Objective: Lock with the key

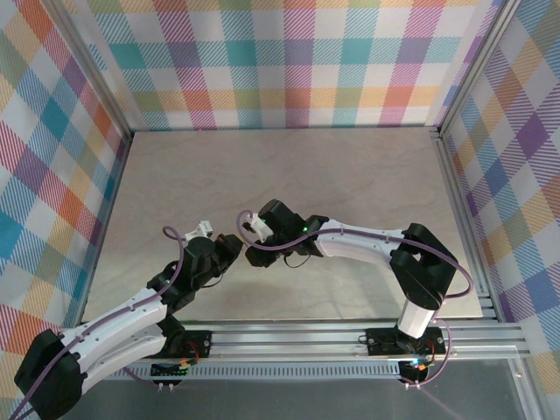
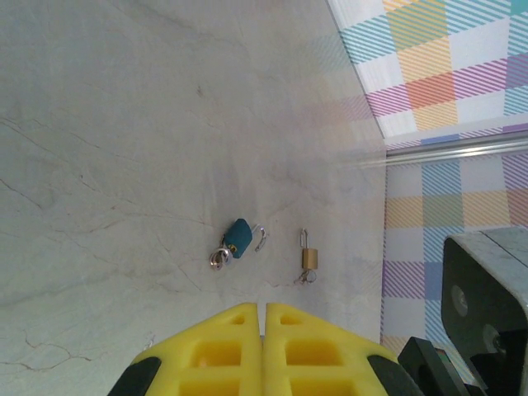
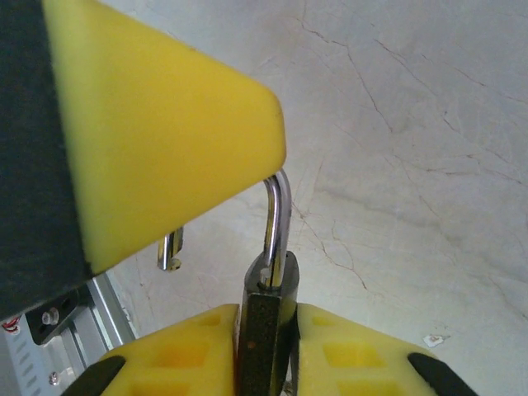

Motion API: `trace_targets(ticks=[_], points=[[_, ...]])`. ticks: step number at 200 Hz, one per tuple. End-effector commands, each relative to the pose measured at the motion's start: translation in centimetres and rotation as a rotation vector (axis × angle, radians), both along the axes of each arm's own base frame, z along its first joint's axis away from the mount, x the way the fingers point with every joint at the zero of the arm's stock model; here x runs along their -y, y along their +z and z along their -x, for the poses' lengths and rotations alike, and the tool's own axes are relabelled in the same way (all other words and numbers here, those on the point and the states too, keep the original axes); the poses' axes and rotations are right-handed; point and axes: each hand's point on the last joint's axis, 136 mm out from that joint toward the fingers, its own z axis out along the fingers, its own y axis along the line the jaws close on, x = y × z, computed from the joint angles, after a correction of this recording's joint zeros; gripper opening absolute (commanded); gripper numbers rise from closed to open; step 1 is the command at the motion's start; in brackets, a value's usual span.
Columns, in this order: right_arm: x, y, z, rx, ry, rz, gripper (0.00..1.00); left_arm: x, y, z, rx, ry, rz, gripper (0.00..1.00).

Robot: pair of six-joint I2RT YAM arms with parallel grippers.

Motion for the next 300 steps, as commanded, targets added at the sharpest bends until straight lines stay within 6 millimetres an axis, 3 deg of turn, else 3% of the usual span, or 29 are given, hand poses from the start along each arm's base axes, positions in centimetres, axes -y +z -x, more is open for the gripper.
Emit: trace_targets(ticks=[1,110,129,183,227,262,300], points=[[-0.7,1.2,0.7,-0.017,0.031,-0.068,0.17,0.2,1.1,0.1,0.041,-0.009,0.013,0.0],[-0.1,5.2,2.9,-0.071,0.137,-0.285,0.01,-0.9,0.9,1.0,0.075,-0.01,-0.026,0.0],[0.2,5.5,3.2,-0.069,0.149,-0.293,0.0,-1.4,0.9,1.0,0.077,-0.001,-0.05,0.1],[0.9,5.8,4.2,-0.065,0.179,-0.303,0.0,-2.5,2.6,1.0,0.119,0.014,-0.125,0.55],[1.5,5.7,4.7,-0.055,0.203,-0.299,0.0,-2.6,4.6,1.1,0.151,-0.002,-0.139,0.66],[1.9,5.8,5.4,-0.048,0.227,-0.307,0.0,-0.9,7.2,2.1,0.201,-0.136,-0.121,0.84],[2.8,6.0,5.6,-0.017,0.246,-0.294,0.0,1.6,6.5,4.4,0.118,-0.348,-0.099,0.94]])
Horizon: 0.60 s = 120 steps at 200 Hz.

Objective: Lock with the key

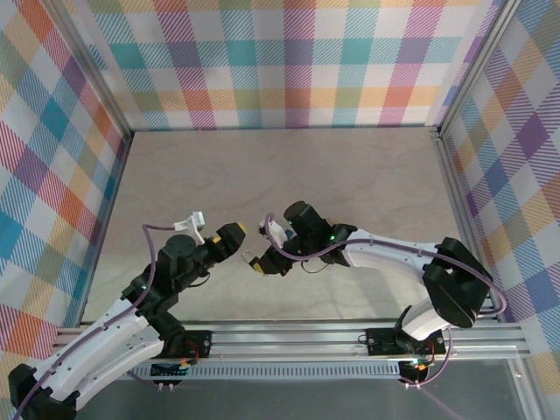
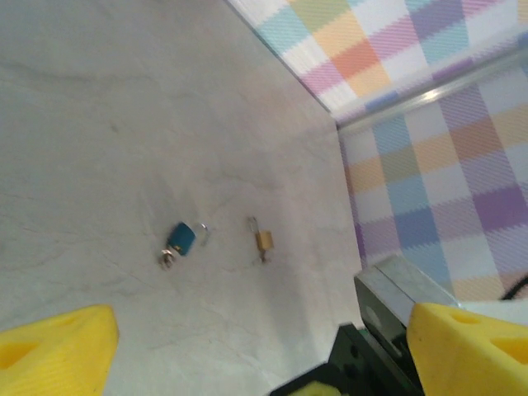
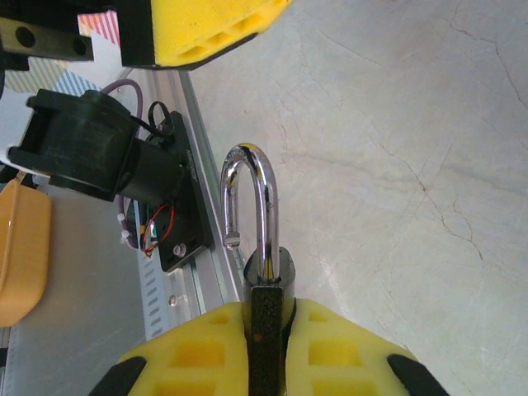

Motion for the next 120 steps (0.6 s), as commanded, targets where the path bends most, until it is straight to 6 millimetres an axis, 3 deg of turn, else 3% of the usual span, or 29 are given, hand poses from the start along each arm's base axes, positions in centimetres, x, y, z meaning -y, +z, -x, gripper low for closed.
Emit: trace_targets(ticks=[1,39,91,120], points=[[0.4,1.7,0.6,0.054,0.052,-0.047,0.0,2.0,-0.8,2.1,-0.076,-0.18,-0.022,0.94],[1.1,2.1,1.6,0.069,0.091,-0.067,0.0,2.9,-1.9,3.5,-0.214,-0.323,-0.062,0.95],[1.8,2.6,3.1,0.075,0.154,-0.113,0.0,3.0,0.6,3.6,-0.265,-0.476,0.034,0.95],[1.9,2.8,3.6,0.071,0.173,-0.137,0.0,4.2,1.5,4.3,-0.265,-0.622,0.117,0.95]])
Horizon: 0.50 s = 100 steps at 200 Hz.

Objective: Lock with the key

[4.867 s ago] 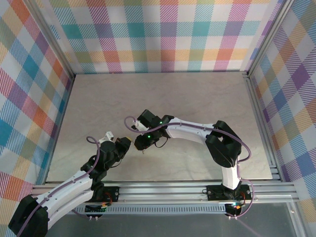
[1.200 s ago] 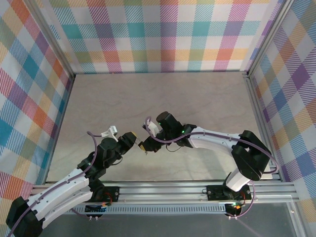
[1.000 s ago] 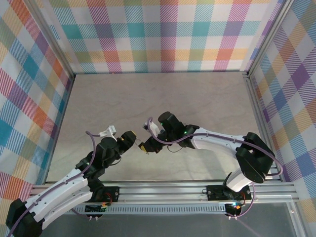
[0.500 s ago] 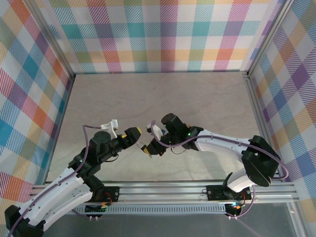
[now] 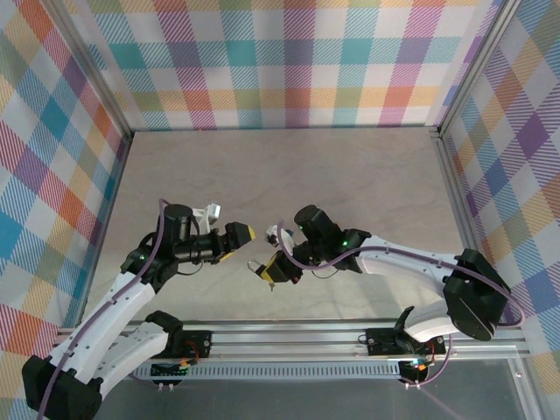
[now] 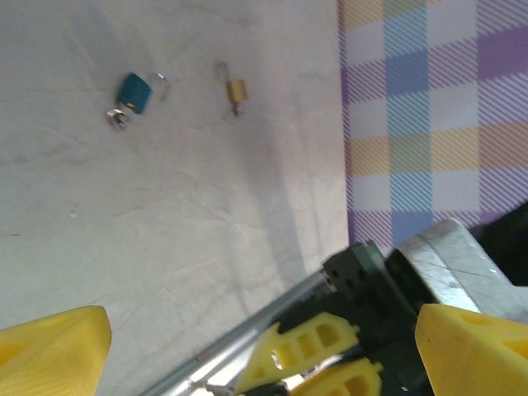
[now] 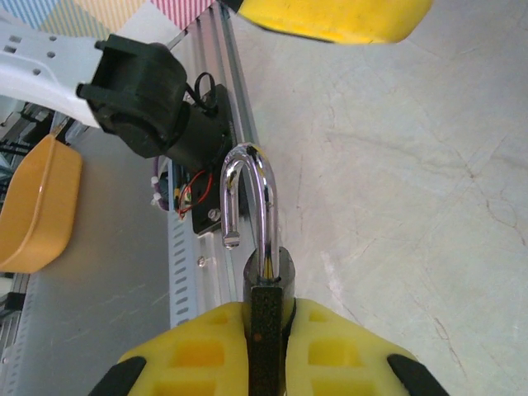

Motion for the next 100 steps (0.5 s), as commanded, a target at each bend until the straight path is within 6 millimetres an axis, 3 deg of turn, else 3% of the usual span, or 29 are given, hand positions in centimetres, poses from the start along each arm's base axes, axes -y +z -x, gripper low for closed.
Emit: trace_targets(ticks=[1,25,71,100], points=[[0.0,1.7,0.7,0.026,0.059,-0.081,0.0,1.7,1.8,2.4,-0.021,-0.212,0.125,0.95],[-0.1,1.6,1.0,0.018,0.075,-0.089,0.0,2.0,2.0,4.3,-0.027,-0.328,0.127,0.95],[-0.1,1.6,1.1,0.022,0.08,-0.1,0.0,1.7,1.4,4.6,-0.03,-0.336,0.061,0.93],[-0.1,1.3,0.9,0.026,0.071,-0.093,0.0,2.1,1.4,4.9,-0.03,-0.369,0.043,0.83]])
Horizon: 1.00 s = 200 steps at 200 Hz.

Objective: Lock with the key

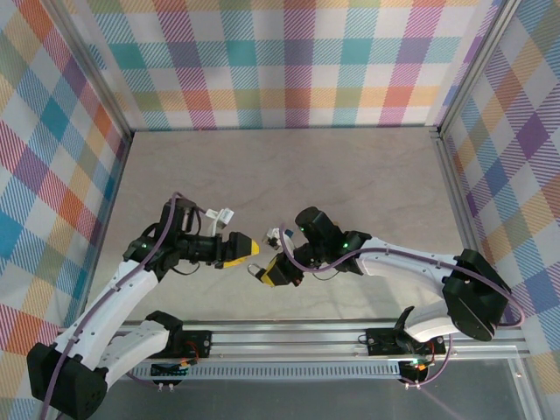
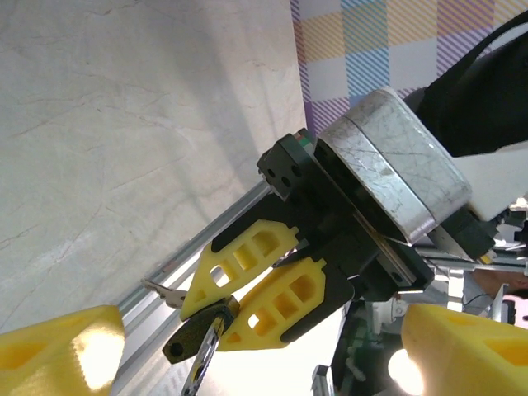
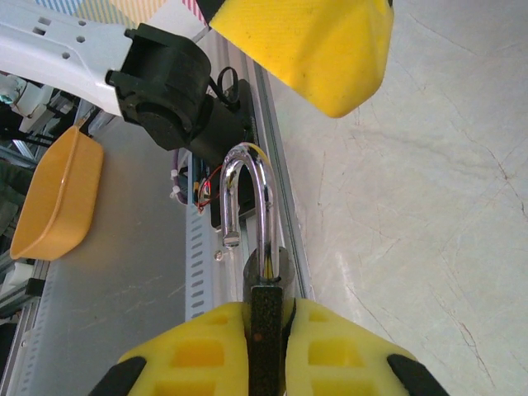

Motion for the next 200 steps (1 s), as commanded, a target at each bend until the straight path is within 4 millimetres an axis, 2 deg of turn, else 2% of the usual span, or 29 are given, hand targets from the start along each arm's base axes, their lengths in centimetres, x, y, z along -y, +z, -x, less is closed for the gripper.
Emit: trace_targets(ticks=[1,48,73,136,167,200], points=[[0.0,1.1,0.2,0.036,0.032,-0.059,0.0,0.3,0.4,1.0,0.008,-0.064,-0.013,0.83],[0.2,1.8,0.4,0.038,0.039,-0.078,0.0,0.6,-0.5,2.4,0.023,-0.118,-0.094,0.76],[0.4,2.2,0.7,0.037,0.055,-0.092,0.0,0.9,-0.5,2.8,0.018,-0.142,-0.091,0.6],[0.6,2.9,1.4,0.036,0.081,-0.118,0.0,1.1,-0.8,2.9,0.033,-0.17,-0.131,0.42],[0.7,3.0,1.6,0.033,0.088,-0.122,0.0,1.0,-0.3,3.3,0.057,-0.173,-0.125,0.38],[0.7,3.0,1.6,0.026,0.09,-0.122,0.0,1.1,0.7,4.5,0.099,-0.201,-0.102,0.41]])
